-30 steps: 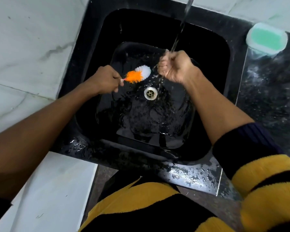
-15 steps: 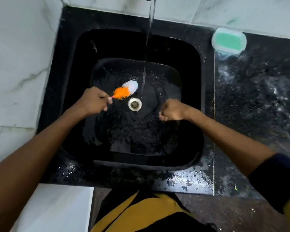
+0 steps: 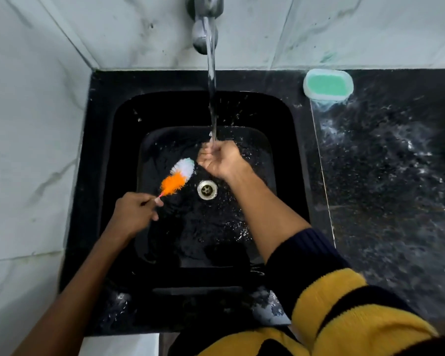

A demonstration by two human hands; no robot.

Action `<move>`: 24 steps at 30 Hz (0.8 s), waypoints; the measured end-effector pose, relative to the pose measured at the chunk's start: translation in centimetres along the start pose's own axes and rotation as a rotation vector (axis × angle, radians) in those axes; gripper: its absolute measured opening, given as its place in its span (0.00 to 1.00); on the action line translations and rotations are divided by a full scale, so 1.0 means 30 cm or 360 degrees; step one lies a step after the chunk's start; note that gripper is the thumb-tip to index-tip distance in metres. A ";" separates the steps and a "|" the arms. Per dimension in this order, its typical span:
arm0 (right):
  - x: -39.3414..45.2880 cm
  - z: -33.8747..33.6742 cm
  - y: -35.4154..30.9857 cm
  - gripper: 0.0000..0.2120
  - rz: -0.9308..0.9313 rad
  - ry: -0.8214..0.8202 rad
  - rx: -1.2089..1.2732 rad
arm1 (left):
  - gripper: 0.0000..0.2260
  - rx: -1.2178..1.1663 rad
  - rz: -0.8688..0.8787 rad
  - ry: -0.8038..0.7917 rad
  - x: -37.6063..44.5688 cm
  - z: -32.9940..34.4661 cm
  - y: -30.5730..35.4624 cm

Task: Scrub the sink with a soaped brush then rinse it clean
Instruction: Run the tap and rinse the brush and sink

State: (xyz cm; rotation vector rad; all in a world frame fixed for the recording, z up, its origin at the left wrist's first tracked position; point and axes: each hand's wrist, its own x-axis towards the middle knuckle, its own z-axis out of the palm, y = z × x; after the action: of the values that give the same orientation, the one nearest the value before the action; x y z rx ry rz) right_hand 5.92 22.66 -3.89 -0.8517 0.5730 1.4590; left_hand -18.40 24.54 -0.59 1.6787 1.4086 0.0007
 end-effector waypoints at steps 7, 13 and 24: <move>-0.111 -0.169 -0.297 0.13 -0.0691 -0.0070 0.0747 | 0.11 0.0006 -0.0038 0.0010 0.013 0.013 -0.043; -0.083 -0.251 -0.245 0.15 -0.0666 0.0357 0.0475 | 0.12 -0.0035 -0.0020 0.0018 0.025 -0.007 -0.058; -0.008 0.042 0.016 0.14 0.0004 0.0114 0.0032 | 0.12 -0.0096 -0.0033 0.0074 0.008 -0.012 -0.050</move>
State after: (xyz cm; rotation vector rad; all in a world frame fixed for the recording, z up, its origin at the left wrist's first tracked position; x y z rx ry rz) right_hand 5.23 23.46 -3.01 -0.8903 0.6417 1.4273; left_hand -19.66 24.85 -1.44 1.6237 1.4465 0.0703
